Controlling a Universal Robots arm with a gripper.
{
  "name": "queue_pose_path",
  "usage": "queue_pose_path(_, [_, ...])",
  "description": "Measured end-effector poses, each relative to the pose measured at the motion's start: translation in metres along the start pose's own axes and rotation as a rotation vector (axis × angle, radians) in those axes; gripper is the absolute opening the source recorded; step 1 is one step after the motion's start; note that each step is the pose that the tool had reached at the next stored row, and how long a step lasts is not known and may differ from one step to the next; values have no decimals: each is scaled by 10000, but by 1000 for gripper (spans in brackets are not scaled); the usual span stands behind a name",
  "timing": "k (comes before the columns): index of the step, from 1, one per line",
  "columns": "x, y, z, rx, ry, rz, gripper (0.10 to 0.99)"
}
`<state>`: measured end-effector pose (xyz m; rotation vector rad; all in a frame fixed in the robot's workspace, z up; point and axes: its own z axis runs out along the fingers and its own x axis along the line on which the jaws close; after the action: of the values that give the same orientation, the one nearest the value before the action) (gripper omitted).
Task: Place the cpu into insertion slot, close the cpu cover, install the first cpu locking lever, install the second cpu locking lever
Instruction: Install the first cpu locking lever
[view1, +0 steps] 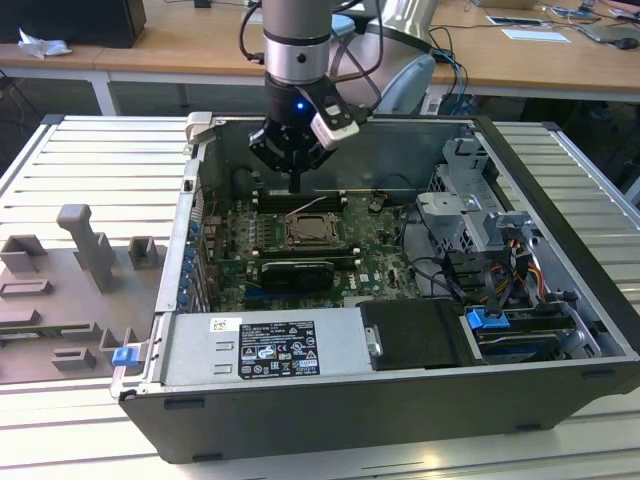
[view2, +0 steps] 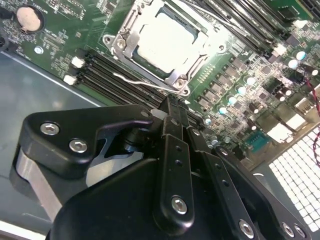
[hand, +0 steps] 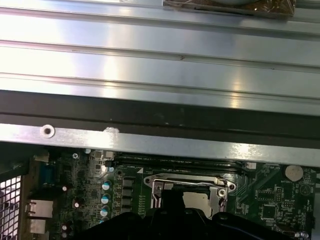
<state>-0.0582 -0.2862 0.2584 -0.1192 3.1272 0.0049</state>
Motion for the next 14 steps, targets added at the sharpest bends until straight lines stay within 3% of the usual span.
queue_pose_path(5, [-29, -2, 6, -36, -4, 2, 106])
queue_pose_path(7, [-31, -2, 11, -333, -27, 5, 106])
queue_pose_path(8, [-31, -2, 13, -407, -33, 7, 106])
queue_pose_path(10, [-91, -11, 132, -546, -42, 22, 106])
queue_pose_path(11, [-135, -18, 208, -936, -72, 58, 106])
queue_pose_path(14, [-136, -18, 214, -940, -73, 60, 106])
